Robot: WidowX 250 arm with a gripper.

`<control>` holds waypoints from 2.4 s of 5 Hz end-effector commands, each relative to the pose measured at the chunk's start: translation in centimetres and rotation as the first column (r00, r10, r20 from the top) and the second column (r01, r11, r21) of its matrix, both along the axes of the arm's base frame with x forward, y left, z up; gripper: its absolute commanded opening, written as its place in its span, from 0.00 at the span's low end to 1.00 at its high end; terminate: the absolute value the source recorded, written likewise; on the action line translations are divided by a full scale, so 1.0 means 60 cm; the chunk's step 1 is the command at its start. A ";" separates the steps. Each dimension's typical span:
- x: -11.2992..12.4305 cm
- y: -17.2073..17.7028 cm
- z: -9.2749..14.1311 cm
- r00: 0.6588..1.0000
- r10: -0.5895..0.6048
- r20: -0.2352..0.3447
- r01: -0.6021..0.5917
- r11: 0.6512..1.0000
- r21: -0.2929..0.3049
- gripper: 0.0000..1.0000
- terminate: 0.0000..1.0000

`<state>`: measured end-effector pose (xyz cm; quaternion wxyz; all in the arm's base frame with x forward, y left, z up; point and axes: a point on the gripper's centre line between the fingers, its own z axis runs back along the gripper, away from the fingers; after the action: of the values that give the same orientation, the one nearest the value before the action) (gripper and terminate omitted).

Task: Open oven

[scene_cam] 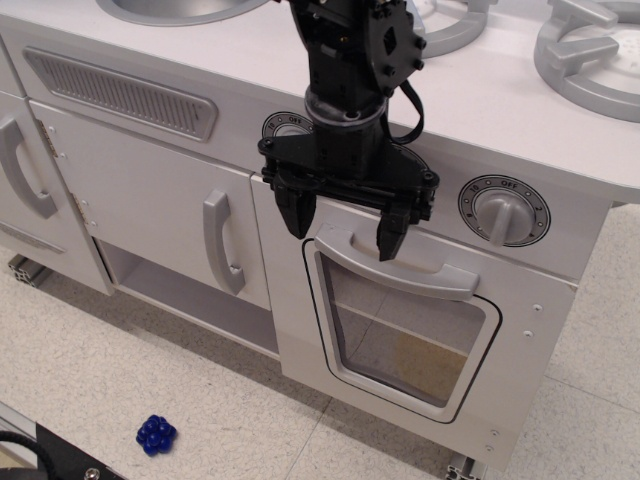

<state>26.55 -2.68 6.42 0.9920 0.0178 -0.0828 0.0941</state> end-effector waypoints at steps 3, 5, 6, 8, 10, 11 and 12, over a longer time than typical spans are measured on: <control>-0.018 0.062 -0.038 0.886 0.461 0.050 -0.455 0.885 -0.101 1.00 0.00; -0.026 0.092 -0.074 0.694 0.718 -0.044 -0.708 0.670 -0.223 1.00 0.00; -0.021 0.091 -0.090 0.670 0.739 -0.072 -0.728 0.635 -0.259 1.00 0.00; 0.007 0.071 -0.090 0.669 0.738 -0.088 -0.713 0.604 -0.356 1.00 0.00; 0.034 0.055 -0.087 0.644 0.762 -0.073 -0.719 0.569 -0.399 1.00 0.00; 0.037 0.052 -0.099 0.638 0.767 -0.067 -0.724 0.567 -0.393 1.00 0.00; 0.039 0.047 -0.109 0.639 0.767 -0.054 -0.718 0.570 -0.400 1.00 0.00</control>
<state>28.74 0.61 -0.62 0.8339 -0.1458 -0.0968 0.5234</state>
